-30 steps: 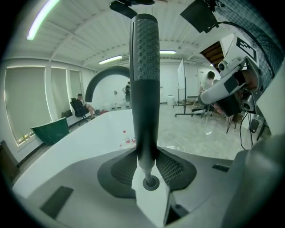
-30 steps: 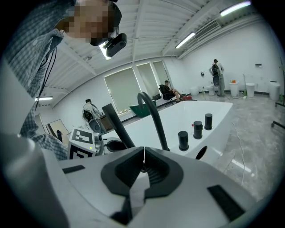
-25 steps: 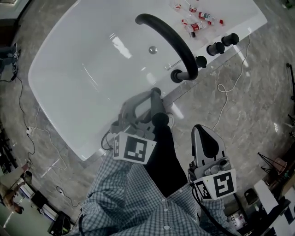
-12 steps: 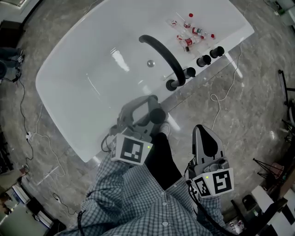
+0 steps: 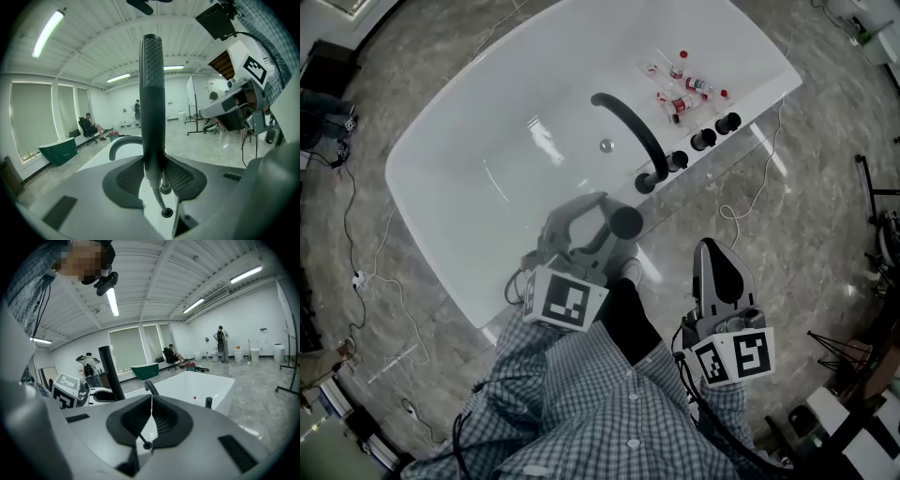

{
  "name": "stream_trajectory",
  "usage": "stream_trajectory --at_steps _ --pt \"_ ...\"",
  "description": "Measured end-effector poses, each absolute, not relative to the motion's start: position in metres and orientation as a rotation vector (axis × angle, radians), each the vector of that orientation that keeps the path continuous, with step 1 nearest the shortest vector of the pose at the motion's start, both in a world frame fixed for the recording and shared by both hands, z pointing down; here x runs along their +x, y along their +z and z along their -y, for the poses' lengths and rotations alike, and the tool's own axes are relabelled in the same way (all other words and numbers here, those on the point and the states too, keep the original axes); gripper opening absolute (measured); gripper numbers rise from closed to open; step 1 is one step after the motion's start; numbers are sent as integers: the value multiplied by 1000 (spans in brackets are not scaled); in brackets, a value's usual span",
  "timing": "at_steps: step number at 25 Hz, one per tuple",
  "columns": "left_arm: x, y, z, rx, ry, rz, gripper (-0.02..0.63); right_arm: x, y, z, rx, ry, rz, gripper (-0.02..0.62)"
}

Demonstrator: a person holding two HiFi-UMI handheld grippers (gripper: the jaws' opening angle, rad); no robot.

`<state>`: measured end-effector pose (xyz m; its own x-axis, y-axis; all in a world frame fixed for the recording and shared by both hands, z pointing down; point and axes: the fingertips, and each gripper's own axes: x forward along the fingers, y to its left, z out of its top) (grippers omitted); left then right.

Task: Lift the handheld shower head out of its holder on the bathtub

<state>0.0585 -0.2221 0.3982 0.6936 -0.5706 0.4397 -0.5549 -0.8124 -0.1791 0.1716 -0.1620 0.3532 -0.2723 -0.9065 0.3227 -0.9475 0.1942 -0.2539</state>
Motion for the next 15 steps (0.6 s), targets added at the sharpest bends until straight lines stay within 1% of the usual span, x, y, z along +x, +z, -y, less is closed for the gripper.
stream_trajectory --at_steps 15 --pt "61 323 217 -2877 -607 -951 124 181 288 182 1901 432 2380 17"
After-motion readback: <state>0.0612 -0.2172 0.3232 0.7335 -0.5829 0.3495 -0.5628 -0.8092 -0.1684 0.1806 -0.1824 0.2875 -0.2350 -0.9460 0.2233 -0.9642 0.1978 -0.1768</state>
